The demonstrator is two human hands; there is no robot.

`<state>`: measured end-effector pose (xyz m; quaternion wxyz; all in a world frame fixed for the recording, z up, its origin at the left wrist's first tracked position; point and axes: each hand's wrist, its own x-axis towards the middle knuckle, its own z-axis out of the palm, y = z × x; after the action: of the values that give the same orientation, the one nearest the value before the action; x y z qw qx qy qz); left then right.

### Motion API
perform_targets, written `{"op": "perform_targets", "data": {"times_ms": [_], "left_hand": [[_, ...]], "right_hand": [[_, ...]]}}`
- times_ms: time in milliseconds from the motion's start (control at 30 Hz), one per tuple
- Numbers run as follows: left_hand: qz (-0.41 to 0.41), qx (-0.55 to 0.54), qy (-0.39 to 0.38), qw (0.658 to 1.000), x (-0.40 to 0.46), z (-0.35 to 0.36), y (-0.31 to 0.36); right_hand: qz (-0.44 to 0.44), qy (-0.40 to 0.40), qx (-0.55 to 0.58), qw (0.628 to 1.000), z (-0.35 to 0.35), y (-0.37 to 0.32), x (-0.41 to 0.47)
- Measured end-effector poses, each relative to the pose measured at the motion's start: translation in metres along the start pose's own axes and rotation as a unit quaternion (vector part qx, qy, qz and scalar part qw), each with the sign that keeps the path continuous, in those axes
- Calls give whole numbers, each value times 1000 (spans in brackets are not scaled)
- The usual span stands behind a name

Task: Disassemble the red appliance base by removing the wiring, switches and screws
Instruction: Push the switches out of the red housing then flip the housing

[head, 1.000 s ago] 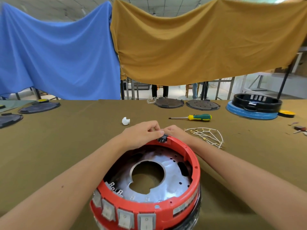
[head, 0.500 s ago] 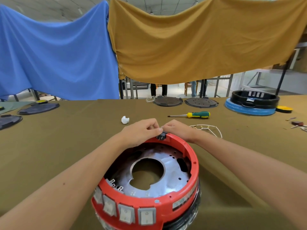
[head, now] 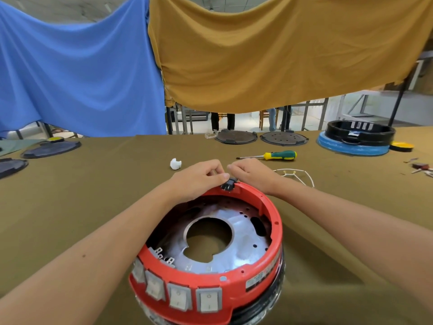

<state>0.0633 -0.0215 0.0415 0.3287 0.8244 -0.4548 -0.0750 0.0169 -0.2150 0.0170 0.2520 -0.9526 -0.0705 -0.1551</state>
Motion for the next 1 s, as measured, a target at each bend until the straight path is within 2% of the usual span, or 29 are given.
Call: {"op": "perform_targets", "data": {"times_ms": [233,400,467,600,667,767,833,900,1000], "left_hand": [[-9,7,6,1000,-2,-1,-1],[-4,1,6,1000,-1,-1,-1],[-5,2,5,1000,-2,-1,-1],[-8,5,7,1000,-3,0,2],[-8,9,6,1000,-3,0,2],[-6,14,8,1000,-3,0,2],[-8,27,11,1000,-4,-1,2],[-10,32,13,999,-4,-1,2],[-15,39,11,999,-3,-1,3]], "right_hand": [[49,-113,154,980,7,5,-5],[74,-149,131,977,4,1,-2],[42,-100,66,992,6,0,-3],[-5,100,-36,994,8,6,-14],[-11,112,-41,993,9,3,-15],[31,5,42,999,13,-1,-12],[64,-77,103,990,12,-2,-11],[81,-121,127,981,8,-3,-9],[113,-148,150,971,4,-4,-5]]}}
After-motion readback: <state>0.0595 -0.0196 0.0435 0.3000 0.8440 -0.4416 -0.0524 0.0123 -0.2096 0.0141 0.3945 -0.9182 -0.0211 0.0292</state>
